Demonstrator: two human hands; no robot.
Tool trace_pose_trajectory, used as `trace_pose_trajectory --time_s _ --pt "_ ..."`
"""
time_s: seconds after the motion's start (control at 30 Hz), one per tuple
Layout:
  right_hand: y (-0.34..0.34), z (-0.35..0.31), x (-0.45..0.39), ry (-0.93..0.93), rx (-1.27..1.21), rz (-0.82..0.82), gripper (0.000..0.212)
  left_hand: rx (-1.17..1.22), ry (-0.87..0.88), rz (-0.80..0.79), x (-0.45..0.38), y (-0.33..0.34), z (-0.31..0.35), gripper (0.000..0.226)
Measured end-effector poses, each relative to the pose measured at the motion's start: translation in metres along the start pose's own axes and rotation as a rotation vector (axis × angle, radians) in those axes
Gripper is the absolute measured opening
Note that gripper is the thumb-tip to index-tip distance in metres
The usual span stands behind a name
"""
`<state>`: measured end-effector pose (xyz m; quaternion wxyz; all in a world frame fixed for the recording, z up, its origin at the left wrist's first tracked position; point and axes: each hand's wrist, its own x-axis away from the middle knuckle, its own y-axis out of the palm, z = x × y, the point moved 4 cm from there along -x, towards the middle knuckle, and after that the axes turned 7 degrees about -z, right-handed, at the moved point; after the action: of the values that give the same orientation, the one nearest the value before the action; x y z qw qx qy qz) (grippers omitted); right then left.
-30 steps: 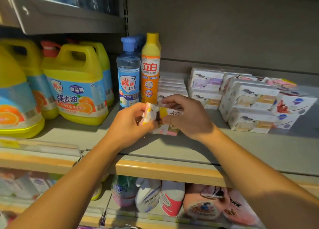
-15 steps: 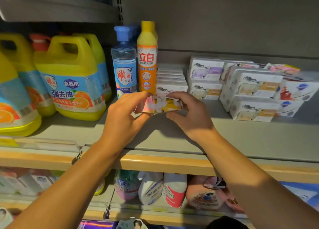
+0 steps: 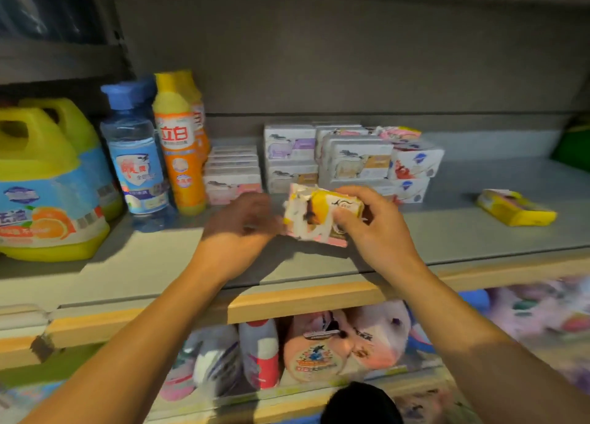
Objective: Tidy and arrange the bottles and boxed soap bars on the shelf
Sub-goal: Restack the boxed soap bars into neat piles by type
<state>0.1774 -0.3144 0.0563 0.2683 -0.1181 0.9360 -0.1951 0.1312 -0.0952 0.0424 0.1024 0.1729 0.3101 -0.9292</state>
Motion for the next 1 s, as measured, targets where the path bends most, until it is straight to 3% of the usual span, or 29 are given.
trace_pose_trajectory --time_s 0.1,0.2,0.33,0.5,0.63,0.7,1.0 --pt "-0.062 0.028 0.015 0.106 0.033 0.176 0.021 -0.040 -0.046 -0.150 -0.013 0.049 0.022 0.033" --pt "-0.123 0.057 0.026 0.199 0.131 0.330 0.016 -0.181 0.025 -0.261 -0.023 0.094 0.045 0.044" --pt "-0.182 0.091 0.041 0.300 0.347 0.397 0.022 -0.349 0.116 -0.352 -0.030 0.137 0.068 0.055" --pt "-0.211 0.116 0.045 0.471 0.619 0.321 0.039 -0.452 0.170 -0.414 -0.038 0.166 0.080 0.060" --pt "-0.200 0.116 0.044 0.465 0.603 0.095 0.063 -0.522 0.178 -0.453 -0.041 0.183 0.082 0.059" --pt "-0.196 0.114 0.046 0.423 0.680 0.058 0.061 -0.575 0.194 -0.454 -0.041 0.188 0.083 0.057" --pt "-0.261 0.114 0.074 0.340 0.638 0.539 0.042 -0.576 0.184 -0.433 -0.041 0.190 0.080 0.065"
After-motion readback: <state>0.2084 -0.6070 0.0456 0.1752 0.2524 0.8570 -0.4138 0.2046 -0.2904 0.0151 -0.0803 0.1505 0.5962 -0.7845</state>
